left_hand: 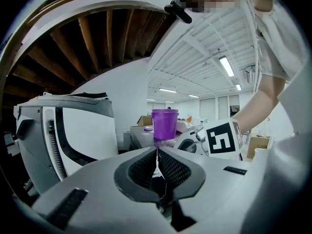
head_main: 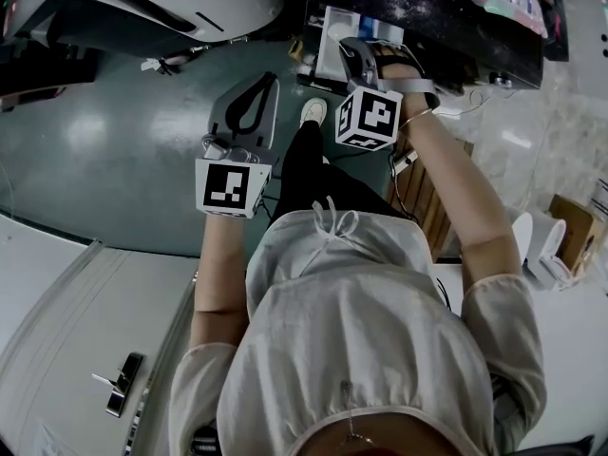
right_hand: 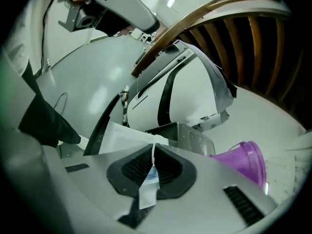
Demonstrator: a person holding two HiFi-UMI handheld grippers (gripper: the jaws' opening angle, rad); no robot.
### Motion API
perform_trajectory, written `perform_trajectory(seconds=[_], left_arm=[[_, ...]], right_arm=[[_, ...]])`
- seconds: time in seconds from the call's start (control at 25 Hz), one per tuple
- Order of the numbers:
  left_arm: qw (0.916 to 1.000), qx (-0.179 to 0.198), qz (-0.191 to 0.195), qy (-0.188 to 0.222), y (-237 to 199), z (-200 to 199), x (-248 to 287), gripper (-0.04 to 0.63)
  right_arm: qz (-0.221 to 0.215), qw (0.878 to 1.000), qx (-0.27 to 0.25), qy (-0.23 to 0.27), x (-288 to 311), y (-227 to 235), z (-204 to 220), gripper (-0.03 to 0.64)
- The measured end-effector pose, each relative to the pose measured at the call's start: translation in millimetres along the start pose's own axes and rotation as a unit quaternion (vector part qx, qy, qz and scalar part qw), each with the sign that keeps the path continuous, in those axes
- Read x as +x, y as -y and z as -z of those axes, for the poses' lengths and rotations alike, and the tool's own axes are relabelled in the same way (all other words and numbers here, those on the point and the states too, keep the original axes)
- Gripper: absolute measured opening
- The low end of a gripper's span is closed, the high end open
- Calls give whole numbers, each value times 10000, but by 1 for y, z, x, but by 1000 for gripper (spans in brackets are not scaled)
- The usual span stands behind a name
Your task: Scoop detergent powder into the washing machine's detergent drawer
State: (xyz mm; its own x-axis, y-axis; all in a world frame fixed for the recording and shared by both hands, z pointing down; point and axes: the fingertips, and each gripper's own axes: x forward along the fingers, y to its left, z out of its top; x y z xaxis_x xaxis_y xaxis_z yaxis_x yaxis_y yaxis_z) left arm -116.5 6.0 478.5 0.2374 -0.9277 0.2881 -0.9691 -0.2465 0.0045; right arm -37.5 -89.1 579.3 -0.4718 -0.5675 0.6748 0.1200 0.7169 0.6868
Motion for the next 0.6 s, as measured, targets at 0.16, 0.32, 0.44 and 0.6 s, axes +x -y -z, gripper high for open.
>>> perform_trajectory(seconds=[0.16,0.32,0.44,0.6], left_arm=[[10000,-40,-50,13,2,2,-8,29],[10000,-43,-77,-4,8,4,-15,29],[10000,-32,-88,15,10,4,-20,29],[9999,-5,-113,16,12,4,-26,29]], right_arm=[[377,9982,-459,81,-8,6,-8,11],[924,9928,-748,117,-18,18,-13,11],[1021,9911,-852,19,-18,13,-11,11],[904,9946,-501,21,-22,7,-5,11]])
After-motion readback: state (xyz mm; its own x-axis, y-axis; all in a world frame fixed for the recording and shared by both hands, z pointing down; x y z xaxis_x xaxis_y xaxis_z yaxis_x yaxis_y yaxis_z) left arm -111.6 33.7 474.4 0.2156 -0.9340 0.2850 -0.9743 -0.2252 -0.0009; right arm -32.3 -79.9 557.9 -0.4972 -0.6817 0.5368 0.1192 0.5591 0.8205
